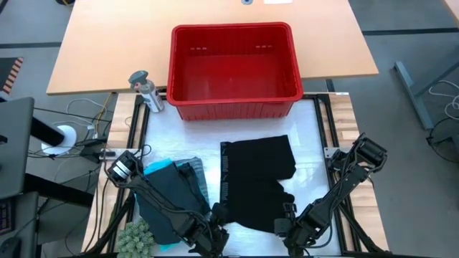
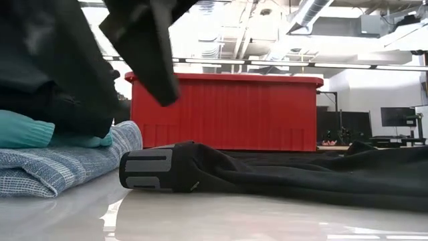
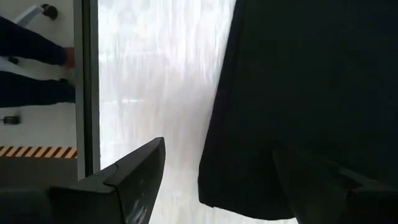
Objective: Fold Laundry from Bin
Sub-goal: Fold the black boxer from the red organizer bin
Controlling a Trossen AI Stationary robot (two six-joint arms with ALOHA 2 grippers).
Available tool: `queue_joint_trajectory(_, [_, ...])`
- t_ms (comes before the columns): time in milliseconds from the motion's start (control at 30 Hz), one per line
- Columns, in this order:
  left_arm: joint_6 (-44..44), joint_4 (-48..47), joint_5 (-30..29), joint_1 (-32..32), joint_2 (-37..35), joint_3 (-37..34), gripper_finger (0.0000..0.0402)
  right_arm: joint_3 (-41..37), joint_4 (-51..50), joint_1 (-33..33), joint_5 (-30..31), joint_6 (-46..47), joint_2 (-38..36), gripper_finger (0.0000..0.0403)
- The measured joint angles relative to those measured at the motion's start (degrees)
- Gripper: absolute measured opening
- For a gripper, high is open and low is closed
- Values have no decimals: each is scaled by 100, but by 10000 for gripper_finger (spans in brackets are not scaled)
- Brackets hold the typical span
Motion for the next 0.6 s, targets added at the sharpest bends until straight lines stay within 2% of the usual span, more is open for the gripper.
queue_joint_trajectory(100, [-181, 86, 174, 90, 76, 5, 158, -1, -33, 21, 0, 8, 0, 322])
queue_joint_trajectory(267, [-665, -118, -214, 246, 159, 2, 158, -4, -100, 50, 96, 322, -2, 322])
queue_joint_trajectory(600, [-1126, -153, 624, 421, 161, -57, 158, -4, -126, 85, 101, 407, -2, 322])
